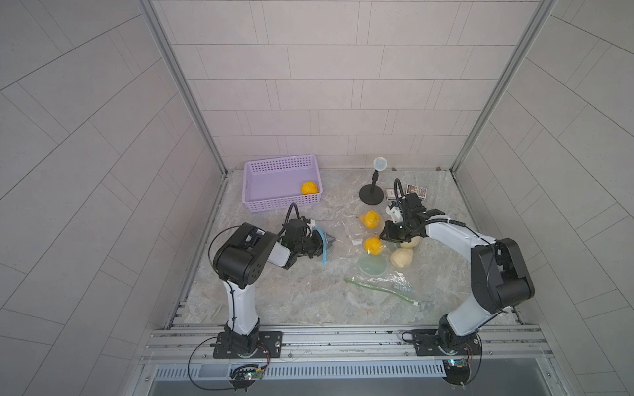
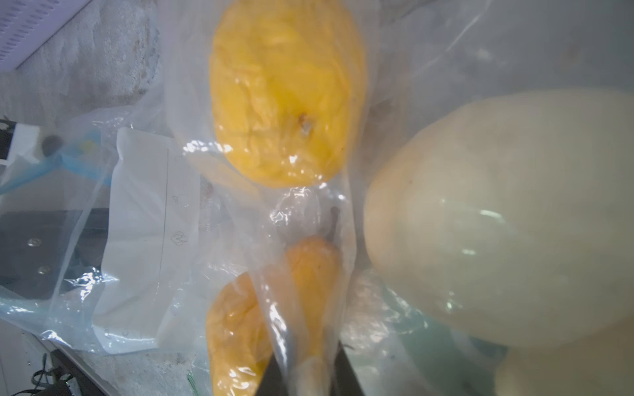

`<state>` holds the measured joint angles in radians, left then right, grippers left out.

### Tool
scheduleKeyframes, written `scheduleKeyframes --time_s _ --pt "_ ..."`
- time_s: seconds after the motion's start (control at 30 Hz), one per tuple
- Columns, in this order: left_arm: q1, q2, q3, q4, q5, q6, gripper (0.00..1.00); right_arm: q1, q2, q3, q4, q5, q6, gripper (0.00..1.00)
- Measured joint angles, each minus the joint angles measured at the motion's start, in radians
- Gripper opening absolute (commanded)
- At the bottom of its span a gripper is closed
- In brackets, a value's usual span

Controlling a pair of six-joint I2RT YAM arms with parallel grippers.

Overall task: Open the zip-top bag and take out the pear
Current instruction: Adjust the zipper food storage bag at the center of the board.

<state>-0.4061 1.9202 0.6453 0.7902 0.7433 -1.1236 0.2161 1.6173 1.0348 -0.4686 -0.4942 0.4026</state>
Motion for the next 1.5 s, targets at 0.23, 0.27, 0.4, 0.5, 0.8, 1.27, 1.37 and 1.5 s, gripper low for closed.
scheduleKeyframes --time_s 0.23,0.27,0.4,0.5,0.8,1.27,1.37,1.5 --pt "-0.001 -0.046 -0.001 -0.082 -0.027 0.080 0.47 0.113 -0.092 0.127 -0.097 0.020 -0.007 0.00" --pt "-0.001 -0.048 -0.001 -0.087 -0.030 0.087 0.47 0.135 -0.115 0.151 -0.109 0.021 -0.006 0.00" --pt "-0.001 -0.053 -0.006 -0.089 -0.034 0.104 0.47 0.179 -0.199 0.167 -0.128 0.024 -0.005 0.00" --pt "-0.001 -0.063 -0.016 -0.088 -0.039 0.112 0.47 0.171 -0.239 0.143 -0.134 0.026 -0.002 0.00" --pt "0.000 -0.065 -0.030 -0.061 -0.040 0.108 0.47 0.021 -0.265 0.039 -0.116 -0.121 0.032 0.00" --pt "-0.011 -0.045 -0.008 -0.074 -0.043 0.142 0.45 0.172 -0.375 0.068 -0.135 -0.155 -0.032 0.01" --pt "-0.013 -0.037 -0.012 -0.050 -0.046 0.145 0.45 0.174 -0.401 0.045 -0.127 -0.152 -0.035 0.01" --pt "-0.013 -0.032 -0.022 -0.021 -0.050 0.139 0.44 0.079 -0.424 0.002 -0.119 -0.182 -0.026 0.00"
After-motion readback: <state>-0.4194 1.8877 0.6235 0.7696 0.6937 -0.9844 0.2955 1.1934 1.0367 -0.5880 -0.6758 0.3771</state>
